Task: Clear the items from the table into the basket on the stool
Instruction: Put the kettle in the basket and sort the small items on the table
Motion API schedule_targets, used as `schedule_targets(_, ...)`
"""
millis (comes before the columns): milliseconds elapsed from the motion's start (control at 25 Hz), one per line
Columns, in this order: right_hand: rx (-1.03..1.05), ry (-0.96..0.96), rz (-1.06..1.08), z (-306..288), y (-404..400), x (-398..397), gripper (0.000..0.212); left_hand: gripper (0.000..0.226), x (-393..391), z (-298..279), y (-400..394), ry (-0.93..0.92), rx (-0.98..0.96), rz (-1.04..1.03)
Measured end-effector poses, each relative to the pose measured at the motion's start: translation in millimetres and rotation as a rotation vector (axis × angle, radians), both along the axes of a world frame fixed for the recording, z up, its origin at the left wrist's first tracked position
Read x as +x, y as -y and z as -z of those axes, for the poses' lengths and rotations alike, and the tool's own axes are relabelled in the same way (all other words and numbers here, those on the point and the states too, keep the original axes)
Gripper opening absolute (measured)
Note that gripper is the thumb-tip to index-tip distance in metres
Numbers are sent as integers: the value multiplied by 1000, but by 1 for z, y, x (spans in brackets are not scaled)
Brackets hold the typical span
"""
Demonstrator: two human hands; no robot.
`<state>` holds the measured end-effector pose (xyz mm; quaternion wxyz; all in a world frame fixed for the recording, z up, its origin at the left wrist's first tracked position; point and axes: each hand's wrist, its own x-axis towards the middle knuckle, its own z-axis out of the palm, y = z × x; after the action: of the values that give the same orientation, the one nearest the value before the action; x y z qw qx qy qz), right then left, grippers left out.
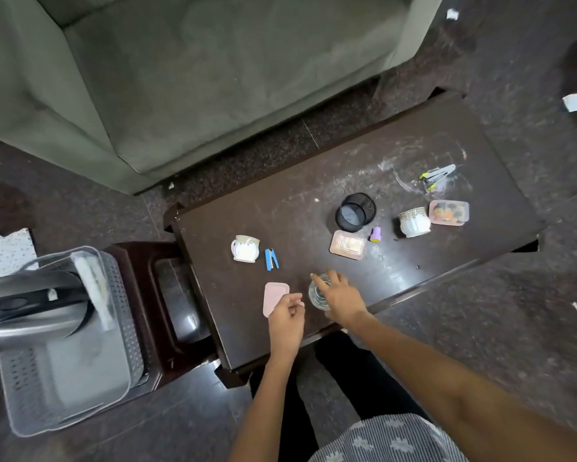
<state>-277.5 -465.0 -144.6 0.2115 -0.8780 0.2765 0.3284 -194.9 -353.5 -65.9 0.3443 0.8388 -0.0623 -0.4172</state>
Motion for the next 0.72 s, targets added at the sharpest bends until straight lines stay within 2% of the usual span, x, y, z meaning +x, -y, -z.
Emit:
schedule_targets(280, 31, 54, 55, -30, 23, -12, 87, 20, -16, -18, 10, -12, -41, -37)
schedule_targets(720, -154, 167, 325, -115, 116, -63, 83, 20, -32, -42, 80, -18, -142, 128)
